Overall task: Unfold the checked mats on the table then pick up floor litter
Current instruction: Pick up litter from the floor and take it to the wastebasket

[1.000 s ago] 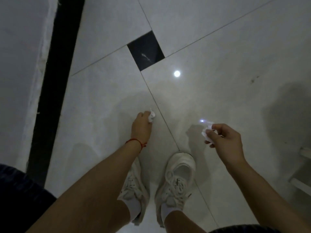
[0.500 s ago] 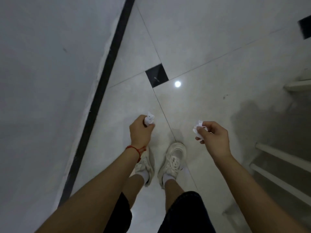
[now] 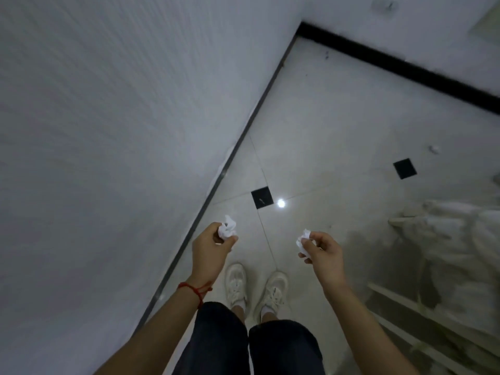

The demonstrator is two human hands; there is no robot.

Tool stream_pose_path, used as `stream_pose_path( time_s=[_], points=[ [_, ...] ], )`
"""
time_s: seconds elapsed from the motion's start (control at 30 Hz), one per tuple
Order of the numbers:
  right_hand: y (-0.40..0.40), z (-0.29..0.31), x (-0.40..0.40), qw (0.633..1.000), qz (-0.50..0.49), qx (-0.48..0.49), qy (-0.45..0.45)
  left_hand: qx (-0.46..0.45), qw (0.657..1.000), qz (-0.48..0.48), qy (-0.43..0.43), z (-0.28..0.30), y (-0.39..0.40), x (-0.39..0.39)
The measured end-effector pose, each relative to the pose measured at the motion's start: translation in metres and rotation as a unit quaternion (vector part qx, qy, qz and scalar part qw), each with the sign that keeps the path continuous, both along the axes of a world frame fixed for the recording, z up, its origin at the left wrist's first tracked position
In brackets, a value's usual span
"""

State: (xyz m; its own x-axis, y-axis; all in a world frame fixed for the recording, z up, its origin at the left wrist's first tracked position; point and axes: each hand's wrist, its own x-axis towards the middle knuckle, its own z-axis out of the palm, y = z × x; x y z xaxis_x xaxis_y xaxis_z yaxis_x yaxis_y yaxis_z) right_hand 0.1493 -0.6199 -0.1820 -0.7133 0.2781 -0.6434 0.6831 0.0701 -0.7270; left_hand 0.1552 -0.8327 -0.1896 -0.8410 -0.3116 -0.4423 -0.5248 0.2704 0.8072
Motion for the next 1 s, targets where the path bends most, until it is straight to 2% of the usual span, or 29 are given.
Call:
stream_pose_path(
  time_s=[0.13,0.3,0.53,0.73,0.83,1.0],
  points=[
    [-0.019,0.051,0.0,0.999,0.032,0.003,0.018,-0.007,0.999,0.024,0.02,0.048,-0.025,0.007],
    [-0.032,0.084,-0.011,0.994,0.108,0.0,0.028,0.006,0.995,0.085,0.05,0.082,-0.039,0.021],
    [-0.043,0.107,-0.068,0.959,0.276,0.006,0.063,-0.029,0.965,0.257,0.05,0.1,-0.037,0.067],
    [-0.093,0.119,-0.08,0.894,0.443,-0.011,0.065,-0.02,0.876,0.481,0.027,0.105,-0.006,0.153],
    [-0.13,0.119,-0.048,0.841,0.537,-0.026,0.063,-0.03,0.834,0.551,0.013,0.107,0.015,0.207],
    [-0.19,0.118,0.047,0.739,0.669,-0.055,0.054,-0.044,0.741,0.67,-0.004,0.112,0.044,0.306]
  ],
)
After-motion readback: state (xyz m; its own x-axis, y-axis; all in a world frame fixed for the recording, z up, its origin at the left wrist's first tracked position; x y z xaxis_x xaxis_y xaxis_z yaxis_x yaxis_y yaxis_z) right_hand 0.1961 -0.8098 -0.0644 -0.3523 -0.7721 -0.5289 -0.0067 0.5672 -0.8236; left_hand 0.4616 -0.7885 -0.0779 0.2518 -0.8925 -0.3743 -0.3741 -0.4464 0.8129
